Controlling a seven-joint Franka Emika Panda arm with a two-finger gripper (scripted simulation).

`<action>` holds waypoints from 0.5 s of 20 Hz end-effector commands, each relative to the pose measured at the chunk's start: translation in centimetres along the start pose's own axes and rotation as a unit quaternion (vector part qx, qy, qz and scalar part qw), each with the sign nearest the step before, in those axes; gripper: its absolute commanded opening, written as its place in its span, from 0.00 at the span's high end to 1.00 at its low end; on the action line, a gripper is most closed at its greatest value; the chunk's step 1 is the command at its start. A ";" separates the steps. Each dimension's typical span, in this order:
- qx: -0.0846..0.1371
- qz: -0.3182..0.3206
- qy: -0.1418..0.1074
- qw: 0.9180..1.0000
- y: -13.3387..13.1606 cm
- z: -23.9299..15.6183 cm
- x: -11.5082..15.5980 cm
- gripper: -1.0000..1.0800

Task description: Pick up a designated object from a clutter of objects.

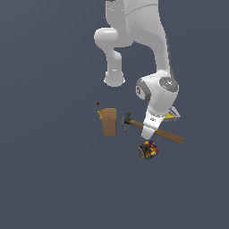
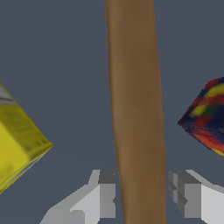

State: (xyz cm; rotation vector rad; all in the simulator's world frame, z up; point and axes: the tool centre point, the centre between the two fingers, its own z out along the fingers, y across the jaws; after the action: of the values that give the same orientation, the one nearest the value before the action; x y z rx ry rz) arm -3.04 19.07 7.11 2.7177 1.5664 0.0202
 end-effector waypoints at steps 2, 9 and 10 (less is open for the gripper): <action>-0.001 -0.001 0.001 1.000 0.4 -2.9 0.5 1.00; 0.001 -0.002 0.000 1.000 1.3 -9.9 1.4 1.00; 0.002 -0.002 0.000 1.000 1.4 -10.9 1.6 1.00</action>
State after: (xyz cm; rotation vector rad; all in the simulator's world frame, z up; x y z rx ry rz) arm -1.49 19.61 16.29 2.7184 1.5713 0.0152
